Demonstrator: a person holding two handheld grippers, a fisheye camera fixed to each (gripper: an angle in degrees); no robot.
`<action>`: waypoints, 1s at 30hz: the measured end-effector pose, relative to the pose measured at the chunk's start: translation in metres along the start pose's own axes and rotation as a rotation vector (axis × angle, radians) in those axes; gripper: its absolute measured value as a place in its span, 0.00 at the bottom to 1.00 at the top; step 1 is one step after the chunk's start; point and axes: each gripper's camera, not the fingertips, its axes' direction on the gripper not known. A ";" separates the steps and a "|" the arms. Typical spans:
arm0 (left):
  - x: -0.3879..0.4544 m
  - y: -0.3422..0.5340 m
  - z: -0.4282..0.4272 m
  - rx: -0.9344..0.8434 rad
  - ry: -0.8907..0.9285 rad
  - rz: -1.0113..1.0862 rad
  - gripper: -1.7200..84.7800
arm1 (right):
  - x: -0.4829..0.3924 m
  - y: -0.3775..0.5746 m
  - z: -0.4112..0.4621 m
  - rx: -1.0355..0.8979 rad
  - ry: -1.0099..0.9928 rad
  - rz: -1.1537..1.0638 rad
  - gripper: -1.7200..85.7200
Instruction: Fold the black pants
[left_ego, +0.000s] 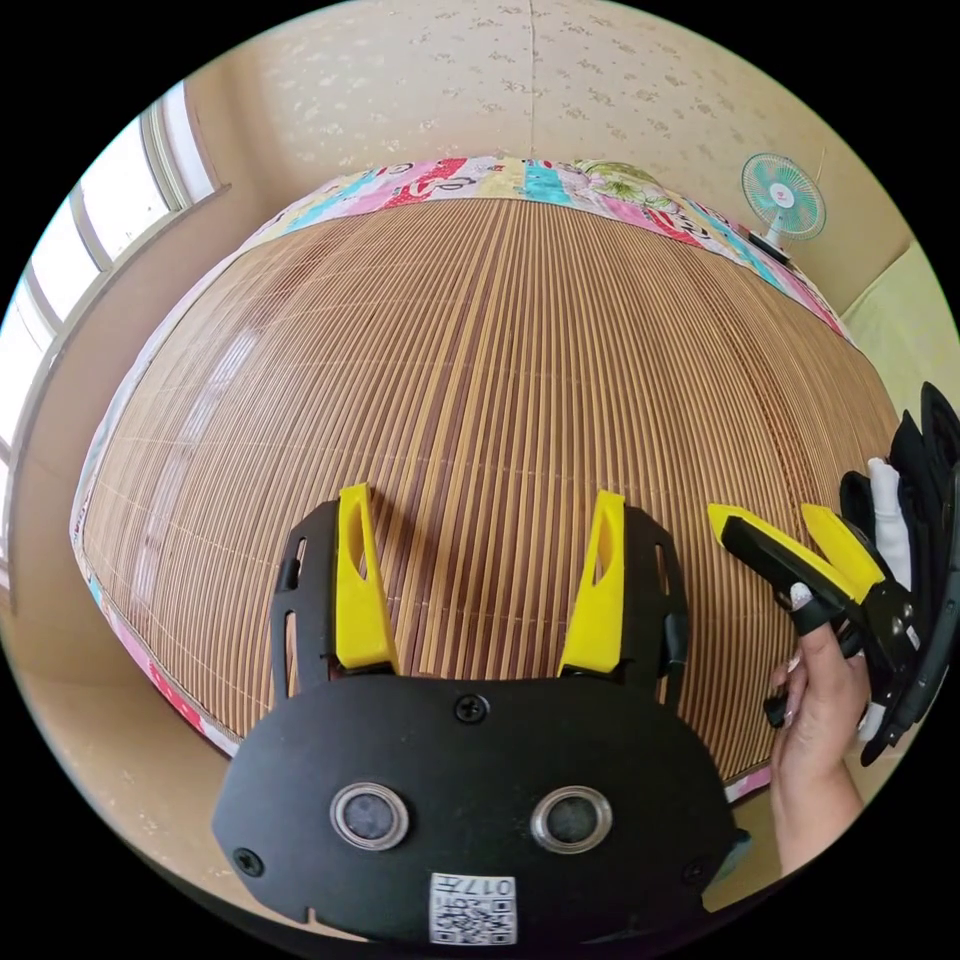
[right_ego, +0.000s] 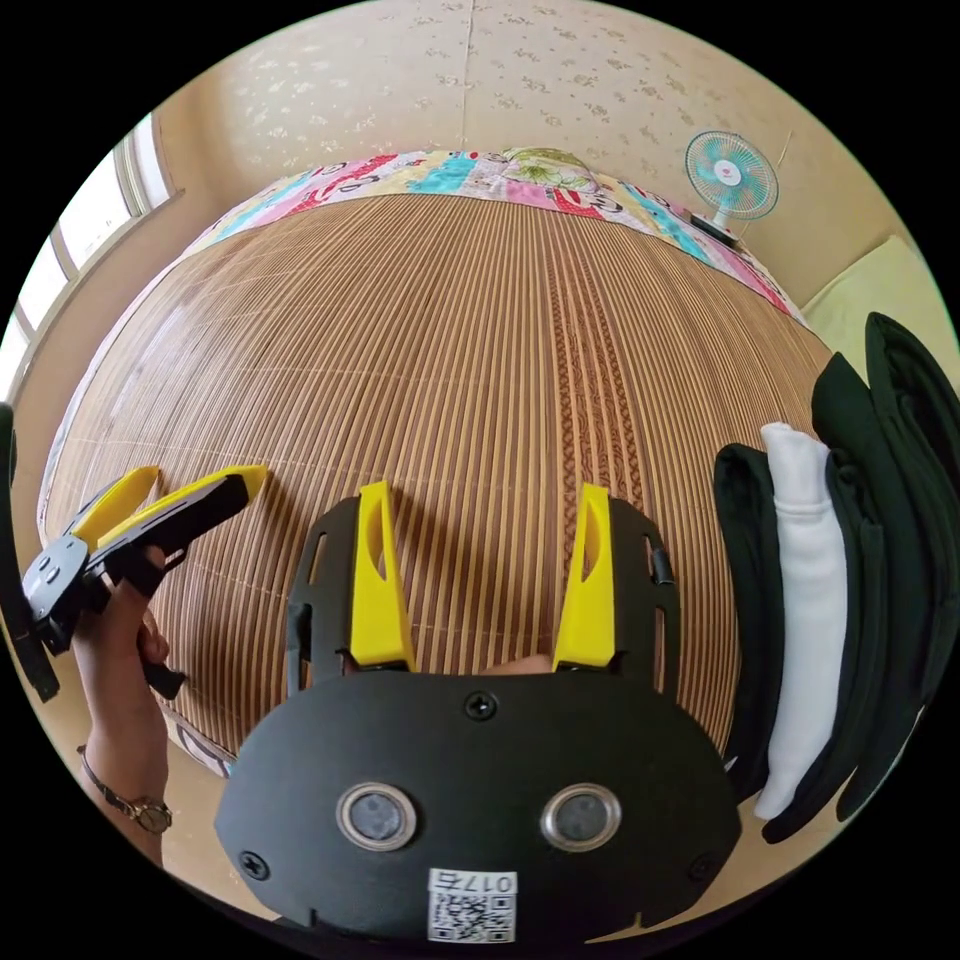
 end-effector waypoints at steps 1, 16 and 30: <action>0.000 0.001 0.002 0.001 0.001 0.002 0.35 | 0.003 0.001 0.002 -0.004 -0.002 0.011 0.30; -0.016 -0.002 0.023 0.004 -0.012 0.001 0.35 | 0.031 0.017 0.012 -0.012 -0.011 0.018 0.31; -0.037 -0.012 0.031 0.007 -0.016 0.001 0.35 | 0.057 0.027 0.020 -0.013 -0.008 0.021 0.31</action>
